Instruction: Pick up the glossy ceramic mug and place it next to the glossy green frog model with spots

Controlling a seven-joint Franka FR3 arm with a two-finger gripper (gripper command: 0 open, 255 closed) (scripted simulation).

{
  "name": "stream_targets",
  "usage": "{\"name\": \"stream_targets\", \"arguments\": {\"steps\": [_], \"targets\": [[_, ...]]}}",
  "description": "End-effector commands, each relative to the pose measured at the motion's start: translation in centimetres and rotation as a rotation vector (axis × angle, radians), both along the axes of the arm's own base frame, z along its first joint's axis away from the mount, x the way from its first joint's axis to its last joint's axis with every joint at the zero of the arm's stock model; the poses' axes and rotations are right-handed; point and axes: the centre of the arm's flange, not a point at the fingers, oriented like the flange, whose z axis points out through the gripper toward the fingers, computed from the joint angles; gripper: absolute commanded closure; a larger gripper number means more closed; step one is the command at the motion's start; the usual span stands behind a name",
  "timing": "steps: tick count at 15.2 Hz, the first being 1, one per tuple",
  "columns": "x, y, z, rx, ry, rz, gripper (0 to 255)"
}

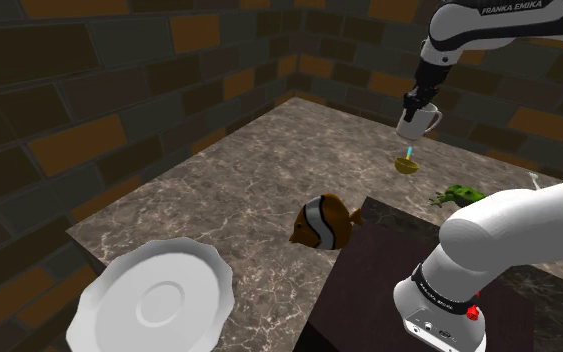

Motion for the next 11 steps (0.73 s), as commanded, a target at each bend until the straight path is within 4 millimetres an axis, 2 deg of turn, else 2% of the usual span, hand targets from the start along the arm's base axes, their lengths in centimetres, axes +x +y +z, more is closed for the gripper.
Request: {"name": "stream_targets", "arguments": {"steps": [1,11], "targets": [[-1.6,-2.0,-0.1,0.0,0.0,0.001,255],[-9.9,-12.2,-0.1,0.0,0.0,0.001,255]]}}
